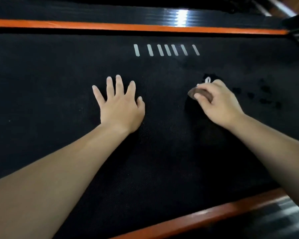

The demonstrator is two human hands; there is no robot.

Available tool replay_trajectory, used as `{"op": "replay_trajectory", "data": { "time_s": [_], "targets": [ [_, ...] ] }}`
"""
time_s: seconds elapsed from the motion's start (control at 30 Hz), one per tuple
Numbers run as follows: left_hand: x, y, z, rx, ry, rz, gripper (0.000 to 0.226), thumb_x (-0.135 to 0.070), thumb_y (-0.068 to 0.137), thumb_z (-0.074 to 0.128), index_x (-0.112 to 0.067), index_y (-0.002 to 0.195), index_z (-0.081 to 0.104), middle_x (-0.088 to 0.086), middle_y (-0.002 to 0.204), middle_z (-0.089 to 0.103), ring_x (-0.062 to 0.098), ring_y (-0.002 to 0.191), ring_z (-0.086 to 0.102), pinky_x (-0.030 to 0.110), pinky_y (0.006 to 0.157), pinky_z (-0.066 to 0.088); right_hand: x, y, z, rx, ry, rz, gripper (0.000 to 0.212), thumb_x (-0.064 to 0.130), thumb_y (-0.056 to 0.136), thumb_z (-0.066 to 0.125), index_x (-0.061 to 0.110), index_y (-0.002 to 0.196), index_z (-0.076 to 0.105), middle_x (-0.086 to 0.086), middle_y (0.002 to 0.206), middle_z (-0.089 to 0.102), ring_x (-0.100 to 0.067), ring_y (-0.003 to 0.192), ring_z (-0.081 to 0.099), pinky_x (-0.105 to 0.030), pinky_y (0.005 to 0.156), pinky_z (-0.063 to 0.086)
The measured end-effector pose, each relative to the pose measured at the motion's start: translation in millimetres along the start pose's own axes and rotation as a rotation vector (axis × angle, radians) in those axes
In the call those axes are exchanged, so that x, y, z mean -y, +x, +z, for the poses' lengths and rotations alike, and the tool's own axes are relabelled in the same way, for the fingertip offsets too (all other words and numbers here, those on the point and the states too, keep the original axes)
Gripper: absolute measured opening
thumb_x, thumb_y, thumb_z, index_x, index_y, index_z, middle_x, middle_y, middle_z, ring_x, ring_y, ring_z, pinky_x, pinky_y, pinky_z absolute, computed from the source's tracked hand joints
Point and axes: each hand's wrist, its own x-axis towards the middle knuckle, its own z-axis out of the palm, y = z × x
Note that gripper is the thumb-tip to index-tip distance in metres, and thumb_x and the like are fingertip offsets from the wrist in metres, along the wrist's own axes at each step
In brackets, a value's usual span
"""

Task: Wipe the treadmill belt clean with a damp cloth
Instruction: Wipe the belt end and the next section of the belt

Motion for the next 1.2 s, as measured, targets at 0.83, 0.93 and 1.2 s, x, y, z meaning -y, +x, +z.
{"op": "replay_trajectory", "data": {
  "time_s": [0.83, 0.93, 1.2],
  "targets": [
    [-95.9, -7.2, 24.0, 0.016, 0.056, -0.164, 0.065, -0.054, 0.103, 0.016, -0.031, 0.164, 0.009, 0.012, 0.173, -0.005, 0.032, 0.158, -0.014, 0.065, 0.123, -0.008, -62.6, 21.9, 0.3, -0.006, 0.042, -0.216, 0.024, 0.043, 0.093, 0.058, 0.025, 0.109, 0.061, 0.003, 0.103, 0.048, -0.024, 0.097, 0.056, -0.036, 0.081, 0.048],
    [-96.4, -7.6, 23.0, 0.028, 0.052, -0.183, 0.064, -0.055, 0.104, 0.017, -0.034, 0.164, 0.008, 0.009, 0.173, -0.006, 0.029, 0.158, -0.016, 0.063, 0.123, -0.009, -56.2, -4.8, -2.1, 0.104, 0.104, -0.456, 0.035, 0.047, 0.092, 0.051, 0.02, 0.112, 0.062, 0.006, 0.096, 0.042, -0.022, 0.087, 0.054, -0.032, 0.073, 0.041],
    [-98.9, -9.9, 19.8, 0.03, 0.043, -0.206, 0.064, -0.056, 0.103, 0.018, -0.038, 0.164, 0.009, 0.005, 0.174, -0.005, 0.026, 0.159, -0.014, 0.058, 0.125, -0.011, -87.1, 71.4, 1.1, -0.002, 0.062, -0.247, 0.024, 0.038, 0.097, 0.059, 0.021, 0.113, 0.06, -0.002, 0.111, 0.051, -0.025, 0.1, 0.056, -0.038, 0.077, 0.048]
  ]
}}
